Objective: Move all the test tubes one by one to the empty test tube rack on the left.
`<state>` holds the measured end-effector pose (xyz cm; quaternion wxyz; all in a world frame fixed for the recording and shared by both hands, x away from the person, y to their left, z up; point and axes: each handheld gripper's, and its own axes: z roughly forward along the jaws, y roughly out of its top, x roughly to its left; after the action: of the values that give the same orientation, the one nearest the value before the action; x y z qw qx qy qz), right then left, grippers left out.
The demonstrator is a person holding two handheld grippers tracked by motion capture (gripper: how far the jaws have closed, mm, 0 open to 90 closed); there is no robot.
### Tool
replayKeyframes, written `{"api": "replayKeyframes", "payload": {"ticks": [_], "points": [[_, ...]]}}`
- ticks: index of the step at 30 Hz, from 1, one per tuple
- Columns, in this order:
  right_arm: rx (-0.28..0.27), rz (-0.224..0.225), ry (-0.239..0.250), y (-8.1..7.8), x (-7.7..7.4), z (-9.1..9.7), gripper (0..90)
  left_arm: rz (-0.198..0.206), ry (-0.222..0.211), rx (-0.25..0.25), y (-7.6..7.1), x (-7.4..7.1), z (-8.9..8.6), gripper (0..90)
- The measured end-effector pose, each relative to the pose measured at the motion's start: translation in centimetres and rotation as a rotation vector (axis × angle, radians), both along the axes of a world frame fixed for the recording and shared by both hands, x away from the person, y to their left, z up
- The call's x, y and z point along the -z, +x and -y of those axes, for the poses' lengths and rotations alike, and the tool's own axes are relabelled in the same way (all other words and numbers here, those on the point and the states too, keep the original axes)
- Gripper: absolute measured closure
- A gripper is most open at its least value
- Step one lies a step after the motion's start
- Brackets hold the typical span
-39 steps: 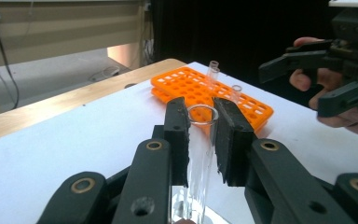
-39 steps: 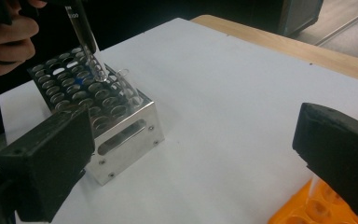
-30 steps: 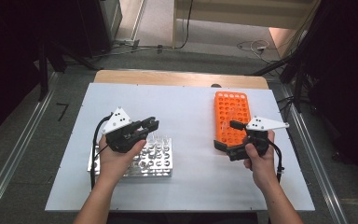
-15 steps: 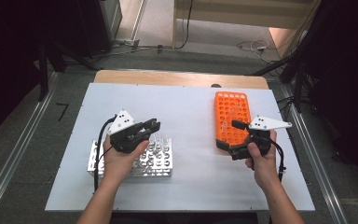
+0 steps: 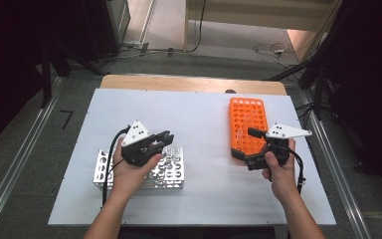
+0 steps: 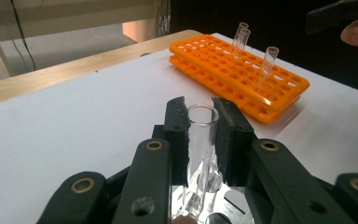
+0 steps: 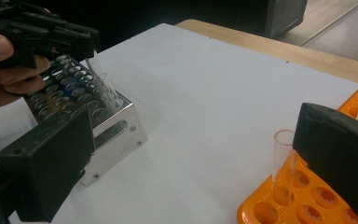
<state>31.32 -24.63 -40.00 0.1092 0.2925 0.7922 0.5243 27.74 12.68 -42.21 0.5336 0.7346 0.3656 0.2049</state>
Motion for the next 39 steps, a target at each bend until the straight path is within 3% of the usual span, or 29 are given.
{"api": "replayKeyframes", "payload": {"ticks": [8,14,20,34,39], "points": [[-0.002,0.001,0.001,0.0,0.0,0.1,0.0,0.011,0.036,-0.011,-0.2,0.4,0.4,75.7],[-0.001,0.002,0.002,0.1,0.0,0.1,0.0,-0.007,0.054,-0.011,-0.2,0.6,0.6,75.6],[0.001,0.005,0.002,0.1,0.0,0.2,0.0,-0.062,0.086,-0.021,0.0,0.7,0.6,75.2],[0.006,0.001,0.004,0.2,0.1,0.4,0.0,-0.140,0.160,-0.012,0.4,1.2,1.2,74.4],[0.007,0.000,0.002,0.2,0.1,0.5,0.0,-0.156,0.157,-0.010,0.5,1.2,1.1,73.6]]}}
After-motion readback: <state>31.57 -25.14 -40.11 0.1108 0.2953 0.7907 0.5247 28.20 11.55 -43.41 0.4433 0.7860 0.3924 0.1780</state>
